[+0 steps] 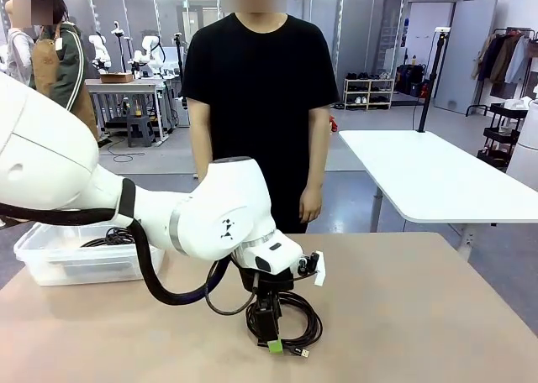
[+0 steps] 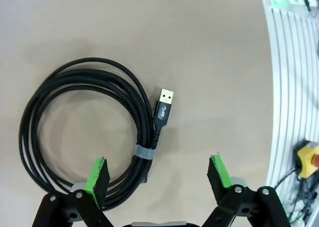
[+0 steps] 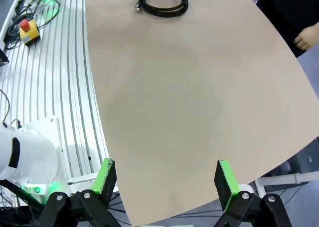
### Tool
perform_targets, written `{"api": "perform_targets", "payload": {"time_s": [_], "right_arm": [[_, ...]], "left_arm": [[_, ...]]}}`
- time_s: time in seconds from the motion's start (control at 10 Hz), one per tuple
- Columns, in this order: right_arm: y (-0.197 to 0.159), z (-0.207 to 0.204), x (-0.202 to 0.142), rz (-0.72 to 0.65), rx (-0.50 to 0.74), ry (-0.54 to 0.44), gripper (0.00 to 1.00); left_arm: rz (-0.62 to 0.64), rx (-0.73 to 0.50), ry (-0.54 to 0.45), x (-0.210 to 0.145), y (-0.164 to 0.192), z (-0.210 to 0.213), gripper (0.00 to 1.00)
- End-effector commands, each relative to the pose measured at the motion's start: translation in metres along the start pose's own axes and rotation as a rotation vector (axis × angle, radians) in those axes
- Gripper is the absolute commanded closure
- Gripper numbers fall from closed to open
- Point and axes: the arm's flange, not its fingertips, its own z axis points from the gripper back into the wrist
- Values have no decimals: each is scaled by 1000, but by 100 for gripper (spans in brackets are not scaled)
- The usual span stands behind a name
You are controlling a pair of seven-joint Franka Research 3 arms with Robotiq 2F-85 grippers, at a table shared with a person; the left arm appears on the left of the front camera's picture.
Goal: Organize and store the cables.
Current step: Place the USB Extension Cable into the Organizing box.
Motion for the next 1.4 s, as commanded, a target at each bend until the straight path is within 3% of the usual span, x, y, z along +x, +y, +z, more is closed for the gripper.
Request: {"api": "perform_targets", "payload": {"time_s": [0.0, 0.2, 0.3, 0.4, 0.5, 0.6, 0.8, 0.9, 1.1, 1.3], "right_arm": [[-1, 0, 2, -20, -2, 2, 0], [-1, 0, 2, -20, -2, 2, 0], [-1, 0, 2, -20, -2, 2, 0], [-1, 0, 2, -20, -2, 2, 0], [-1, 0, 2, -20, -2, 2, 0], [-1, 0, 2, -20, -2, 2, 0], [-1, 0, 2, -20, -2, 2, 0], [-1, 0, 2, -20, -2, 2, 0], [-1, 0, 2, -20, -2, 2, 0], [-1, 0, 2, -20, -2, 2, 0]], "left_arm": [[39, -40, 37, 10, 5, -9, 0], [59, -43, 51, 10, 8, -20, 0], [60, -46, 56, 11, 8, -24, 7], [44, -31, 52, 12, 6, -27, 51], [41, -21, 55, 12, 7, -28, 61], [46, -29, 56, 11, 8, -29, 100], [45, -27, 66, 11, 9, -31, 100], [54, -22, 62, 10, 10, -29, 83], [61, -9, 55, 7, 13, -23, 100], [77, 19, 37, 4, 17, -9, 100]]}}
